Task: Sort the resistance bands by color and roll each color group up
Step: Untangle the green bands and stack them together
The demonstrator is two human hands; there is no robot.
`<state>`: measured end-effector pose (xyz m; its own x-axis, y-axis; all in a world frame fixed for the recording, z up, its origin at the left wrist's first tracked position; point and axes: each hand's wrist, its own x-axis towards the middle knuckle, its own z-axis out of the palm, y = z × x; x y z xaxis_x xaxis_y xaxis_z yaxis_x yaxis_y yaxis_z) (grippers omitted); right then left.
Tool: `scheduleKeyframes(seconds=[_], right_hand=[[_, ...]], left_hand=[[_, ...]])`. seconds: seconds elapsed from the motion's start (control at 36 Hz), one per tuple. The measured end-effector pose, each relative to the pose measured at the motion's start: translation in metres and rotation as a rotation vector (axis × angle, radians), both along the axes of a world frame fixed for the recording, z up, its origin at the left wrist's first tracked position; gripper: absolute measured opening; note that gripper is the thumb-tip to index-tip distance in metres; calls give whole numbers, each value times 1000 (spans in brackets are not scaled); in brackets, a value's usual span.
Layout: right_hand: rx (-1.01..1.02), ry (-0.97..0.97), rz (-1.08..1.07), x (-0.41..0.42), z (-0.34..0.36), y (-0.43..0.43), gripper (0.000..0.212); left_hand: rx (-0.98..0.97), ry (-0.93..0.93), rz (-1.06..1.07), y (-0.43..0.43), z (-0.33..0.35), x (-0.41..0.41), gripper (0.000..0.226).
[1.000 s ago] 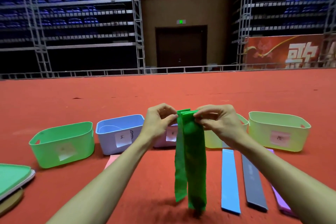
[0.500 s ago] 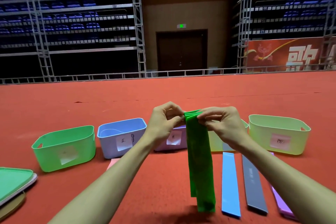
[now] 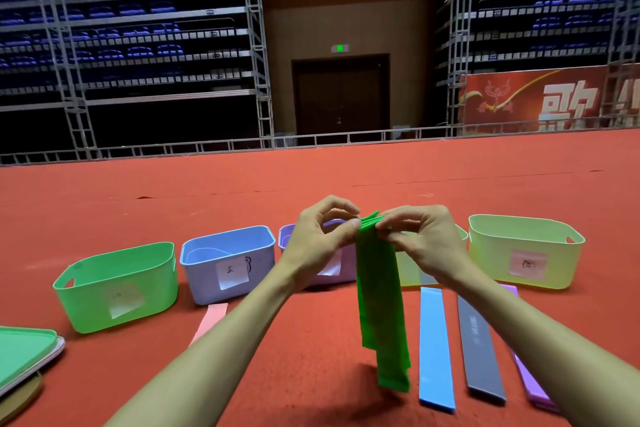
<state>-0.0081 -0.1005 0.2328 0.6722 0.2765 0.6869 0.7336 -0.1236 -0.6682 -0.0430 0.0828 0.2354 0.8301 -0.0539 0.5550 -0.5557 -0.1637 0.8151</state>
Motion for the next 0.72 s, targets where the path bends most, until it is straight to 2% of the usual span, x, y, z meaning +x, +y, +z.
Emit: scheduleKeyframes(seconds=[0.08,0.19,0.44,0.58,0.72], right_hand=[[-16,-9,-20,0,-2,1,26],[10,7,-44,2,-5,2,30],[30,70,-118,3,-10,2,26],[69,94,-36,0,-16,6,23],[19,28,55,0,-23,5,22]], left_hand=[[117,-59,67,-4,1,-1,24],[180,-122,116,-6,0,2,28],[130,-166,139,-3,-6,5,29],[106,-146,183,-1,-8,9,21],[17,-103,175,-1,-5,8,27]])
